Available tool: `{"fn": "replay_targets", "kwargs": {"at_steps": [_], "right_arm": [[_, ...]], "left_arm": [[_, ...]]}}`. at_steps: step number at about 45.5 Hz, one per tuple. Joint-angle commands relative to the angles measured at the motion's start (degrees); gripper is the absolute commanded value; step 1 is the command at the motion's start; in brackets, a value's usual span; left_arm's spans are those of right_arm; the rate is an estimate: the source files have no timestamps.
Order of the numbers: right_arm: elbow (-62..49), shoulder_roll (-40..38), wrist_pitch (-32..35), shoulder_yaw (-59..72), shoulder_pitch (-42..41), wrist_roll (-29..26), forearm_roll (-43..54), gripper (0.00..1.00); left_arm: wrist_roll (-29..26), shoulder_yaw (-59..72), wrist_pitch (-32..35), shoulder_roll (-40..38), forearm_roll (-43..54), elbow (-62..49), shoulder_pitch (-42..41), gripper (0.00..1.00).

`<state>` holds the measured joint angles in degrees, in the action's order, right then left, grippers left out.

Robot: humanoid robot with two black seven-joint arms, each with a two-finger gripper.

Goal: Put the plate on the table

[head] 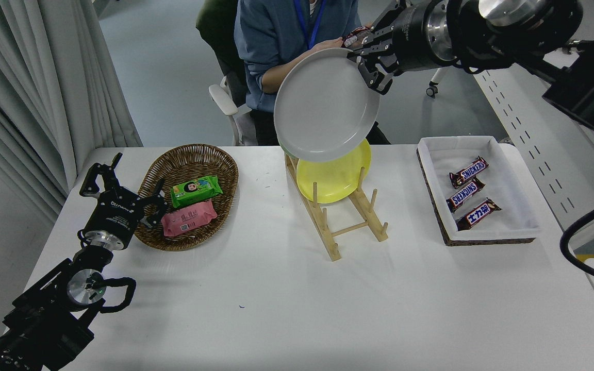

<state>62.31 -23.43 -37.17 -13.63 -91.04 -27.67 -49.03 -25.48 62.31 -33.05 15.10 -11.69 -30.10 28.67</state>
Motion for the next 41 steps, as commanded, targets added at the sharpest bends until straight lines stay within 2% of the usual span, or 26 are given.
{"fn": "replay_targets", "kwargs": {"at_steps": [1, 12, 20, 41], "right_arm": [[0.2, 2.1, -2.1, -0.4, 7.1, -0.1, -9.4, 0.00], [-0.9, 6.7, -3.8, -1.0, 16.4, -0.1, -10.1, 0.00], [-6.6, 11.0, -4.4, -2.7, 23.2, -0.1, -9.9, 0.00], [-21.9, 22.0, -7.8, -2.4, 26.3, 0.4, -9.9, 0.00]], "left_arm": [[0.0, 0.0, 0.0, 0.0, 0.0, 0.0, 0.1, 1.00], [0.0, 0.0, 0.0, -0.1, 0.0, 0.0, 0.0, 1.00], [0.0, 0.0, 0.0, -0.1, 0.0, -0.1, 0.0, 1.00], [0.1, 0.0, 0.0, -0.1, 0.0, 0.0, 0.0, 1.00]]}}
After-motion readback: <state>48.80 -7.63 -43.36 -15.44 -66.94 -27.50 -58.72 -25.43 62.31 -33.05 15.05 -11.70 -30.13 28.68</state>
